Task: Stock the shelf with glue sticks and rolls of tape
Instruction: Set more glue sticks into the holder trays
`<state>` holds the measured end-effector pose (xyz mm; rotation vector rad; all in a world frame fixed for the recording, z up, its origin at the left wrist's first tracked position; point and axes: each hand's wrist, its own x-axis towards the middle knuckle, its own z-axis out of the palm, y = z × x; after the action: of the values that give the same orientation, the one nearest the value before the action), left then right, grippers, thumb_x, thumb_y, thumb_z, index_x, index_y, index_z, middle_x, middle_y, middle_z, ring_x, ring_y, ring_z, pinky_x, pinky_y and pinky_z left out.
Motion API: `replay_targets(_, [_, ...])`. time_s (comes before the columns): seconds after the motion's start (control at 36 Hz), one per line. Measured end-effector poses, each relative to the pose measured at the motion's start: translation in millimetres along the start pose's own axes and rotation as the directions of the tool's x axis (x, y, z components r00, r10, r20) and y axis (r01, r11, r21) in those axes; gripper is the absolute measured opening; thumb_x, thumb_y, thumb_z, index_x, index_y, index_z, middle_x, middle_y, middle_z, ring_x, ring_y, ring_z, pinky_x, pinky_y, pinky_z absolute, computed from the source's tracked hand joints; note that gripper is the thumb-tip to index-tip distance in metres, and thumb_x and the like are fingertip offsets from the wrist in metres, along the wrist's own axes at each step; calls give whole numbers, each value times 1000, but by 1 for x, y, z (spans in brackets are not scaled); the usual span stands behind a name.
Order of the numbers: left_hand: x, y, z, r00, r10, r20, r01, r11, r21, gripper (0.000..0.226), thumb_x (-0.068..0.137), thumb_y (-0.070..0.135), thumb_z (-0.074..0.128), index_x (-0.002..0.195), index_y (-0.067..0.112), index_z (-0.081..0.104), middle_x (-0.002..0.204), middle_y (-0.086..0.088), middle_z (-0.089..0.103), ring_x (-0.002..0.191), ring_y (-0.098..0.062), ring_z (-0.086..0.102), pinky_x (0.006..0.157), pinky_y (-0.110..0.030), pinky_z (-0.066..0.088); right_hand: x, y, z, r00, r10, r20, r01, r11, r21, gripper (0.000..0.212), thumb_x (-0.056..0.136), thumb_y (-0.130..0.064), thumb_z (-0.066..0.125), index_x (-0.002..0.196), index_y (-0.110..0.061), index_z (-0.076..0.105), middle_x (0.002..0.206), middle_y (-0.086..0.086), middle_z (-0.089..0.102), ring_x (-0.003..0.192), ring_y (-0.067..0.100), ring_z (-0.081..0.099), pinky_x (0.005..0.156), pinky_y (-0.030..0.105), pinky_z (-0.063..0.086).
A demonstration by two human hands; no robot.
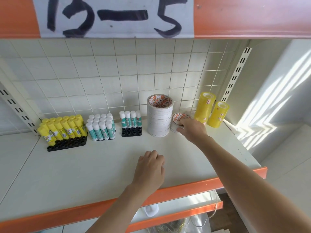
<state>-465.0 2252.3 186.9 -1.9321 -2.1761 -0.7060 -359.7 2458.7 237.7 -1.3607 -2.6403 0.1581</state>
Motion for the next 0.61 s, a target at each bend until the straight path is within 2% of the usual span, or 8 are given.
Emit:
replay_targets(0.22, [0,1,-2,1000,2,21,-2,1000,9,23,74,22,33,69,21,56,72,5,51,68,-20,55,55,-33,49,4,-4,-2,999,12,51,-9,998,-56,27,97,-36,50,111,-18,63,109,4,66,102,28,59,70,29,39])
replay_targets(0.36, [0,2,-4,1000,1,30,-1,1000,5,24,75,22,34,69,20,56,72,4,51,67,-21,55,54,-33,49,6,-4,-2,997,20,68,-15,997,-81,25,97,-36,51,108,-17,63,107,4,66,101,28,59,70,29,39])
replay_targets(0.53, [1,3,-9,993,-13,115,15,1000,-20,8,70,18,48,69,21,55,73,5,51,69,-21,55,55,-32,47,3,-3,-5,996,36,76,-34,999,-30,25,94,-36,52,111,-22,64,105,2,67,98,25,59,68,28,39])
replay_targets(0.61, [3,5,-11,978,-29,206,34,999,-18,14,80,17,44,80,18,58,85,1,54,84,-24,55,68,-36,46,-1,-1,-7,996,26,82,-25,1000,-14,31,94,-38,53,121,-26,62,112,1,66,104,24,59,72,30,43])
